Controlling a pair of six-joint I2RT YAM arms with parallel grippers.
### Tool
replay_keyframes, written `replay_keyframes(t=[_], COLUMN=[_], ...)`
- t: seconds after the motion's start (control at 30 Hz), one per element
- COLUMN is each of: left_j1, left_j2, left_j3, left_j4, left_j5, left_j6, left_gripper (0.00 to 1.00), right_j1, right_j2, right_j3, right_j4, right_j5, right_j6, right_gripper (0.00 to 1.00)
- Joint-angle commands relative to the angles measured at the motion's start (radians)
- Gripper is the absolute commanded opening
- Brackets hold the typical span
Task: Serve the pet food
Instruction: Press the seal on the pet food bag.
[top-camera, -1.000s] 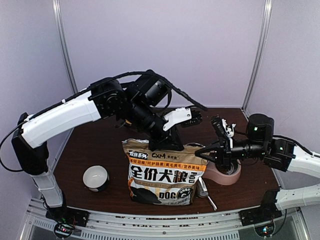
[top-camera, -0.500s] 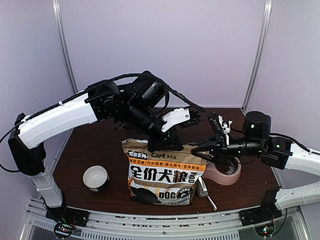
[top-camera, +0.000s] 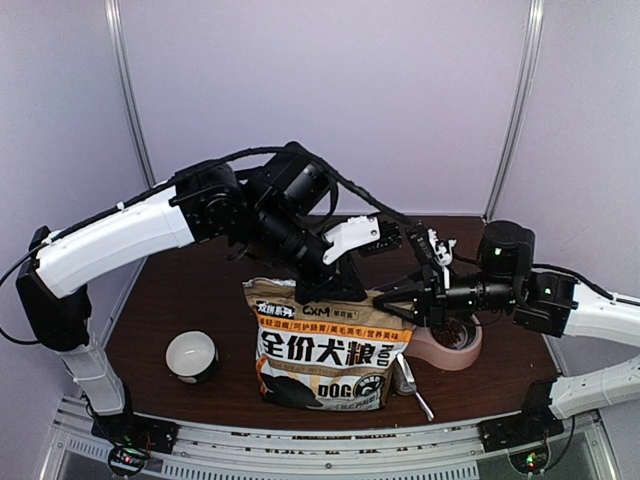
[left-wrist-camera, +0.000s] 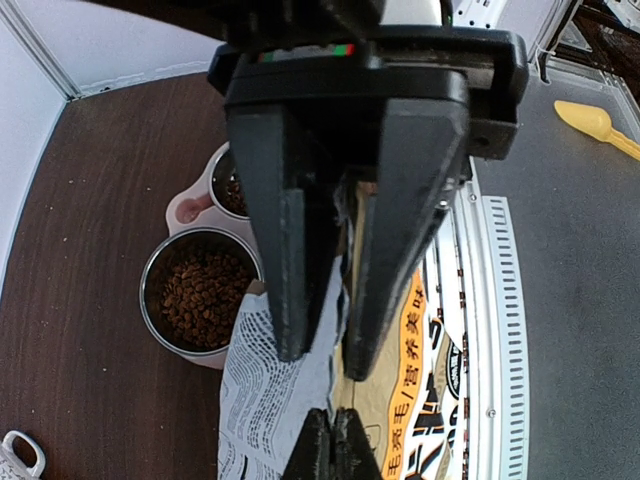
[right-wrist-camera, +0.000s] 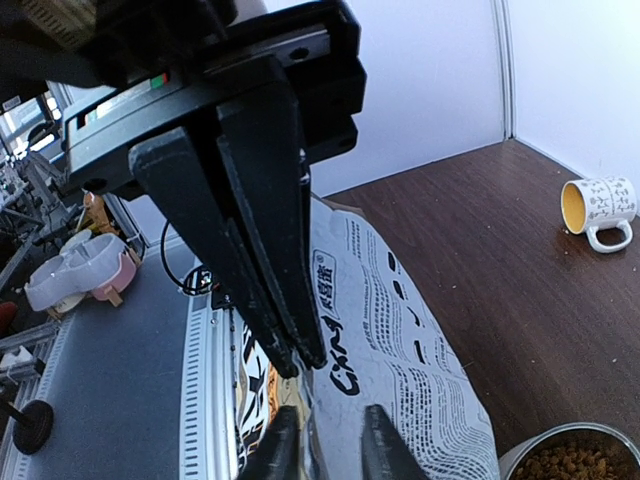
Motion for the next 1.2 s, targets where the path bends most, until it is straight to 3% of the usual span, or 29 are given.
replay_keyframes(t=[0.0, 0.07, 0.13, 0.23, 0.33, 0.53, 0.6, 0.7, 0.8, 1.17], left_j1=[-0.001, -0.001, -0.001, -0.001, -0.001, 0.001, 0.001, 0.001, 0.001, 0.022], left_j2=[-0.038, -0.040, -0.040, -0.042, -0.049, -0.064, -0.066, -0.072, -0.076, -0.125], left_j3=[-0.003, -0.006, -0.010, -0.022, -0.039, -0.074, -0.076, -0.080, -0.081, -0.128], left_j4=[0.039, 0.039, 0.039, 0.039, 0.039, 0.026, 0.015, 0.012, 0.012, 0.005], left_j5=[-0.015, -0.016, -0.020, -0.024, -0.030, -0.046, -0.054, -0.064, -0.068, -0.132], left_j6=[-0.010, -0.009, -0.010, -0.009, -0.007, -0.001, 0.003, 0.003, 0.004, 0.026], left_gripper=[0.00, 0.00, 0.04, 0.22, 0.32, 0.40, 0.36, 0.15, 0.01, 0.03], right_j1=[0.009, 0.009, 0.008, 0.008, 0.008, 0.009, 0.007, 0.007, 0.008, 0.007], right_j2=[0.002, -0.006, -0.018, -0.034, -0.043, -0.051, -0.052, -0.052, -0.056, -0.088], right_j3=[0.035, 0.036, 0.034, 0.026, 0.021, 0.022, 0.022, 0.021, 0.021, 0.014], right_j4=[0.034, 0.027, 0.021, 0.020, 0.019, 0.017, 0.020, 0.021, 0.020, -0.001], right_j5=[-0.001, 0.004, 0.012, 0.021, 0.025, 0.039, 0.040, 0.042, 0.045, 0.074], right_j6=[0.005, -0.003, -0.007, -0.008, -0.006, -0.008, -0.008, -0.006, -0.005, -0.013], right_gripper=[0.12, 0.00, 0.00, 0.00, 0.00, 0.00, 0.00, 0.00, 0.00, 0.00])
